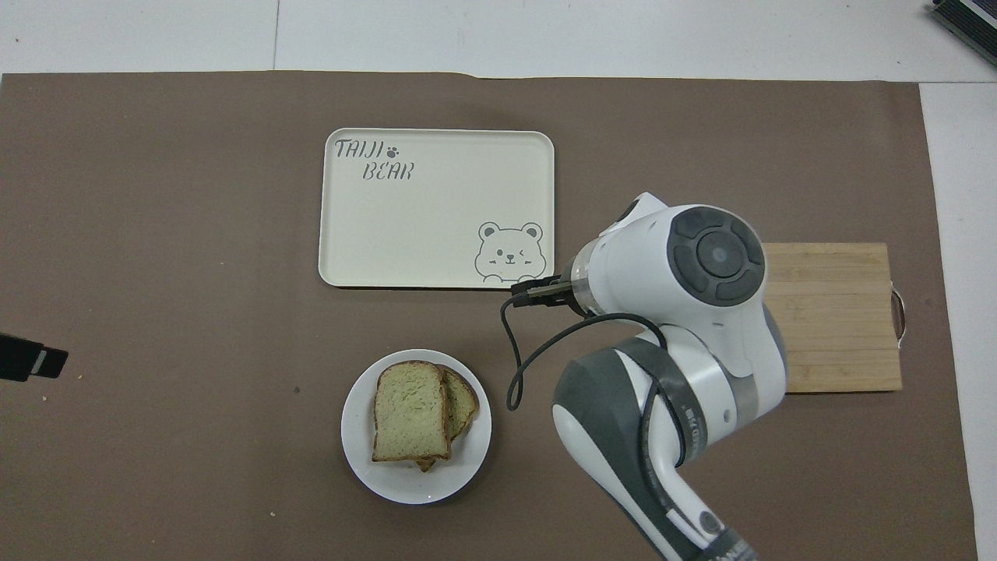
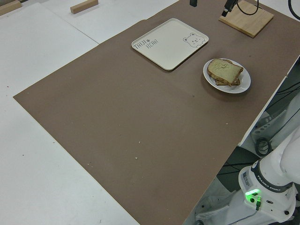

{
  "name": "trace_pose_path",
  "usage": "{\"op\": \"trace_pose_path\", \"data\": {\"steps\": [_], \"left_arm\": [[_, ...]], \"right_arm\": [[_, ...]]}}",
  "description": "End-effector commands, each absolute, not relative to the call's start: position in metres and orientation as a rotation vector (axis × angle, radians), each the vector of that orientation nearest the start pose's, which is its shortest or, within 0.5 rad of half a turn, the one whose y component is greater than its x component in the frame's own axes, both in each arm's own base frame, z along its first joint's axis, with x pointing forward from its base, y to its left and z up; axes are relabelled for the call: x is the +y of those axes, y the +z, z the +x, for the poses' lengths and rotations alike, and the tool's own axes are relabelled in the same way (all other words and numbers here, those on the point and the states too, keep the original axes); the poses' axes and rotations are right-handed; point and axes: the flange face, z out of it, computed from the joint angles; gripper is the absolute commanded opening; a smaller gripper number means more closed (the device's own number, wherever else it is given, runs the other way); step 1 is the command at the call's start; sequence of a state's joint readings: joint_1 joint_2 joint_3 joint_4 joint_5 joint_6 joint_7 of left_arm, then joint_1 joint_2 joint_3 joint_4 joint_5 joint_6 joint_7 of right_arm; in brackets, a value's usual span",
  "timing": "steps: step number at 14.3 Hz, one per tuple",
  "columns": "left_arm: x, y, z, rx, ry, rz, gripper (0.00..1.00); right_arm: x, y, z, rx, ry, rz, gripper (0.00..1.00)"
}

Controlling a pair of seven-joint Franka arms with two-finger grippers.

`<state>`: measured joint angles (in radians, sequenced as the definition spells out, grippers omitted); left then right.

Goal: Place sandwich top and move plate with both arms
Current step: 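Open the right gripper and withdraw it toward the bamboo board, then reach the left gripper to the plate rim while the right gripper retracts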

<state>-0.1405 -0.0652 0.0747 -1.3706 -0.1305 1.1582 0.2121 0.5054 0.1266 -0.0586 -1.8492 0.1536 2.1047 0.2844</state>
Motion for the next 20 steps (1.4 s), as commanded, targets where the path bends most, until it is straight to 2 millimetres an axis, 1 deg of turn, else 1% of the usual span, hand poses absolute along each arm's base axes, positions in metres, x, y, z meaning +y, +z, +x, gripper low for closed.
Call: {"op": "trace_pose_path", "data": {"steps": [1, 2, 4, 5, 6, 8, 9, 10, 11, 12, 13, 15, 16, 17, 19, 20], "left_arm": [[-0.072, 0.716, 0.472, 0.524, 0.216, -3.251, 1.0], [-0.074, 0.715, 0.475, 0.524, 0.182, -3.263, 1.0], [-0.078, 0.696, 0.479, 0.53, 0.169, -3.322, 1.0], [-0.08, 0.68, 0.484, 0.523, 0.169, -3.339, 1.0], [-0.082, 0.669, 0.487, 0.516, 0.153, -3.367, 1.0], [-0.085, 0.635, 0.495, 0.474, 0.158, -3.462, 1.0], [-0.083, 0.612, 0.494, 0.442, 0.19, -3.483, 1.0], [-0.08, 0.587, 0.487, 0.409, 0.246, -3.486, 1.0], [-0.077, 0.564, 0.481, 0.375, 0.242, -3.498, 1.0], [-0.075, 0.546, 0.475, 0.322, 0.191, -3.535, 1.0], [-0.074, 0.529, 0.469, 0.27, 0.172, -3.58, 1.0], [-0.075, 0.499, 0.465, 0.171, 0.134, -3.637, 1.0], [-0.075, 0.481, 0.462, 0.102, 0.136, -3.677, 1.0], [-0.076, 0.462, 0.458, 0.094, 0.135, -3.699, 1.0], [-0.077, 0.434, 0.448, 0.125, 0.15, -3.732, 1.0], [-0.076, 0.417, 0.441, 0.119, 0.171, -3.768, 0.99]], "right_arm": [[0.257, 0.474, 0.553, -0.155, -0.117, -2.999, 1.0], [0.248, 0.478, 0.554, -0.157, -0.122, -3.021, 1.0], [0.228, 0.493, 0.552, -0.145, -0.111, -3.058, 1.0], [0.214, 0.5, 0.551, -0.118, -0.088, -3.066, 1.0], [0.2, 0.508, 0.55, -0.087, -0.075, -3.069, 1.0], [0.169, 0.517, 0.549, -0.036, -0.028, -3.08, 1.0], [0.154, 0.52, 0.549, -0.037, 0.002, -3.085, 1.0], [0.14, 0.522, 0.547, -0.037, 0.037, -3.089, 1.0], [0.127, 0.522, 0.546, -0.024, 0.078, -3.093, 1.0], [0.114, 0.524, 0.544, -0.007, 0.107, -3.095, 1.0], [0.101, 0.525, 0.543, 0.002, 0.125, -3.095, 1.0], [0.078, 0.524, 0.544, -0.021, 0.159, -3.092, 1.0], [0.068, 0.523, 0.544, -0.033, 0.169, -3.089, 1.0], [0.056, 0.523, 0.545, -0.031, 0.175, -3.087, 1.0], [0.034, 0.523, 0.547, 0.007, 0.17, -3.084, 1.0], [0.03, 0.527, 0.549, 0.019, 0.146, -3.086, 1.0]]}}
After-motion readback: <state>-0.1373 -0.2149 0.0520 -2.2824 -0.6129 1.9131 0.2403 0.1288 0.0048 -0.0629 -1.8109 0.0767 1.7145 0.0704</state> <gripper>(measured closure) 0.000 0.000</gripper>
